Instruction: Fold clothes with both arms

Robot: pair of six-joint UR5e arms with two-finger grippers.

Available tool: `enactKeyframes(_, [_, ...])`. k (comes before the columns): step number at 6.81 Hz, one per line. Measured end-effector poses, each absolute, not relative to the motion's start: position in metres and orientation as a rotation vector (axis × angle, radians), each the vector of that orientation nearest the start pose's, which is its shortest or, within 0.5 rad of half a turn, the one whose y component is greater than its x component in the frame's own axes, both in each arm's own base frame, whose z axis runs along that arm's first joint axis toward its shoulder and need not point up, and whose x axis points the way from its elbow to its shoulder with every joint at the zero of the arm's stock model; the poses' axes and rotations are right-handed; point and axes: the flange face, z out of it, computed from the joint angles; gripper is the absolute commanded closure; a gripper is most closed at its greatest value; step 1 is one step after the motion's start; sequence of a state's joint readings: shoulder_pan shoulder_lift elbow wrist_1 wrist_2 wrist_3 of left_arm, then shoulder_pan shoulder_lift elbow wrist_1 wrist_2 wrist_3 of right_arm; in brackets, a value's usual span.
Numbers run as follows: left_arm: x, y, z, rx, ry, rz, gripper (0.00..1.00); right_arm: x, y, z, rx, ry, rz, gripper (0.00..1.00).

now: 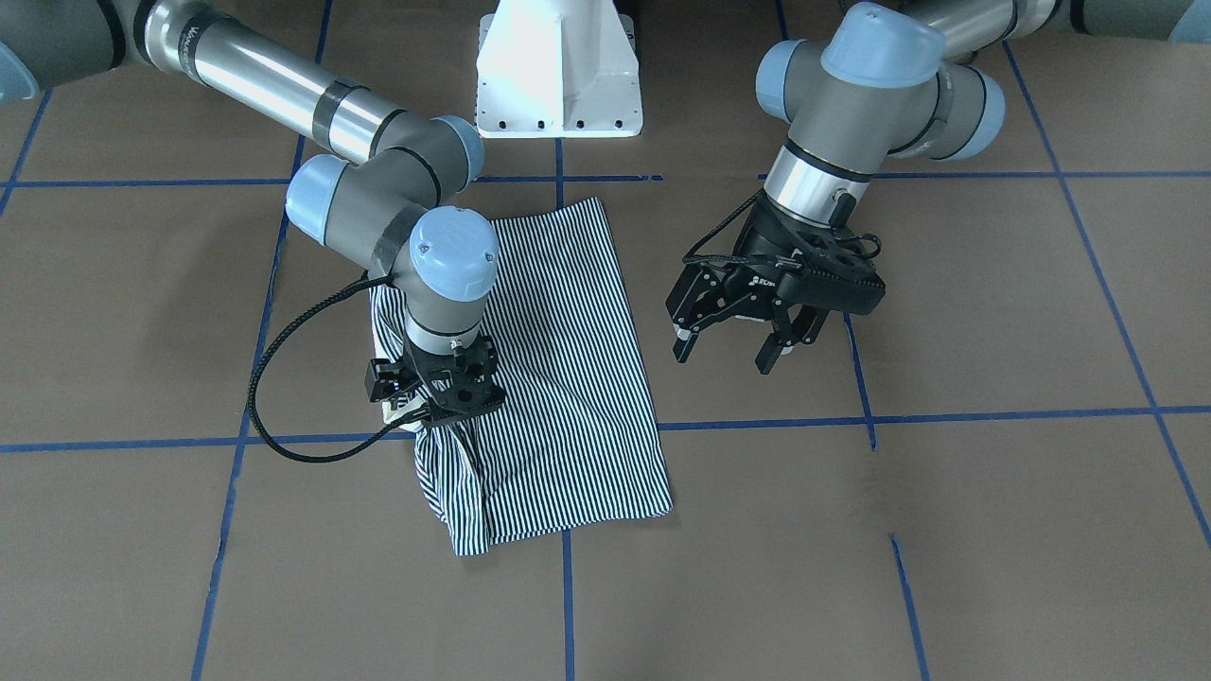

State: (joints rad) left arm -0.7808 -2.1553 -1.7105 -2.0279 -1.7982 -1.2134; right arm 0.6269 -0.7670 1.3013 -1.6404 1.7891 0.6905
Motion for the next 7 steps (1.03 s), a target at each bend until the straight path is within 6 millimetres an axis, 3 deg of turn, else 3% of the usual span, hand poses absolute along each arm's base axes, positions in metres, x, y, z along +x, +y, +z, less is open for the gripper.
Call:
enactKeyframes(5, [0.389,-0.539,0.205,0.46,1.098,-0.237,0.0,-0.536,-0.571,0.31,0.163,-0.474,-0.318,0.0])
enactKeyframes(7, [0.39,-0.539,0.205,0.458,1.1,-0.237,0.0,-0.513,-0.593,0.326,0.164,-0.447,-0.33,0.0])
